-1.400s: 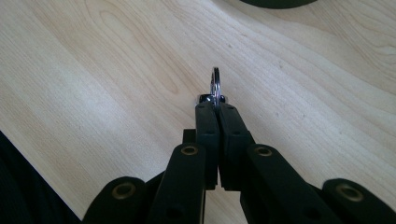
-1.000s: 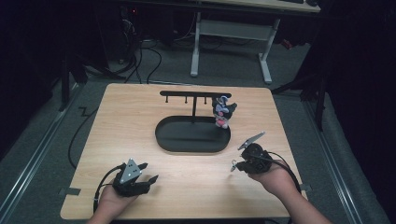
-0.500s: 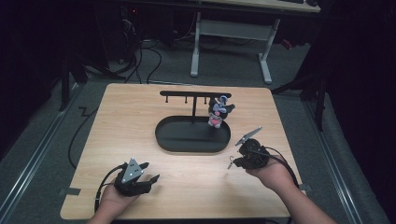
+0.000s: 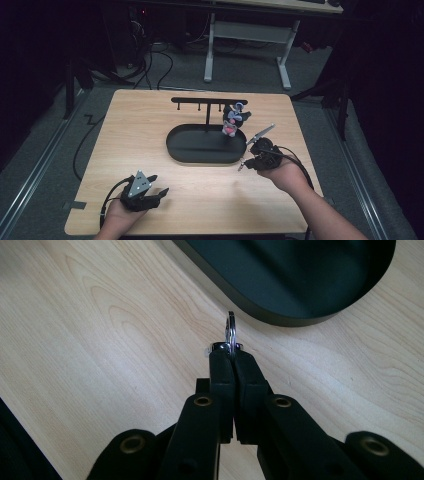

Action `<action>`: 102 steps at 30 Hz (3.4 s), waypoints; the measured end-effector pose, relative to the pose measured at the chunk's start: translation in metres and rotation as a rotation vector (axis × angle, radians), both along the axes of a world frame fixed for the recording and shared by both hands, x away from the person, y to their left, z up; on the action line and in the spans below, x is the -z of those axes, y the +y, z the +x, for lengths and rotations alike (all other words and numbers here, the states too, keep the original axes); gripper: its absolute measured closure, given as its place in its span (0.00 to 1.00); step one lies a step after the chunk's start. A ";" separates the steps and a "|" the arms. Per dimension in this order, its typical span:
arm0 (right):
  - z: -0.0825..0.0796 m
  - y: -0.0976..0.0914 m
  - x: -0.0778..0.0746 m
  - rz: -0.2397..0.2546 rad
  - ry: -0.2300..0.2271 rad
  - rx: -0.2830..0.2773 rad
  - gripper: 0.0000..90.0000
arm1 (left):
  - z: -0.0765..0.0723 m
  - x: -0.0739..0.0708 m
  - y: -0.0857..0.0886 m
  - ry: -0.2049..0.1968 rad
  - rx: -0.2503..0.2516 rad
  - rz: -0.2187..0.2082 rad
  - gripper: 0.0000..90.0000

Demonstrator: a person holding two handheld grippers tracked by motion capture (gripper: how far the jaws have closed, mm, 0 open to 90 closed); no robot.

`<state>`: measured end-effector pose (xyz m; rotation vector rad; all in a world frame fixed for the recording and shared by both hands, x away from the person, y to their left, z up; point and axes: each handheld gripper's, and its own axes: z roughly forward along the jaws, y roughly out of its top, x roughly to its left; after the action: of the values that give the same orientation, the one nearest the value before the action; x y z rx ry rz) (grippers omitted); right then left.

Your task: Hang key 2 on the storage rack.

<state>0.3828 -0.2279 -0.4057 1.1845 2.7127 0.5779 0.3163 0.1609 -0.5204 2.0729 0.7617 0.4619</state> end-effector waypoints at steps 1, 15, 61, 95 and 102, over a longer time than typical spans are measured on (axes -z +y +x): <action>0.001 0.001 -0.001 -0.007 -0.001 -0.006 0.99 | 0.000 -0.001 0.000 -0.006 0.000 -0.001 0.42; 0.024 0.019 -0.024 -0.003 0.001 -0.001 0.99 | 0.000 -0.002 0.003 -0.008 0.001 -0.015 0.42; 0.117 0.065 -0.072 0.045 -0.007 0.035 0.99 | 0.003 0.000 0.004 0.008 0.007 -0.011 0.42; 0.146 0.057 -0.072 0.072 -0.056 0.120 0.92 | 0.003 0.001 0.001 0.012 0.021 -0.004 0.42; 0.136 0.054 -0.081 0.085 -0.090 0.120 0.87 | 0.003 0.001 0.001 0.018 0.026 0.003 0.42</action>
<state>0.5190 -0.1735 -0.3248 1.2974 2.5451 0.7185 0.3195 0.1614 -0.5216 2.0901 0.7436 0.4308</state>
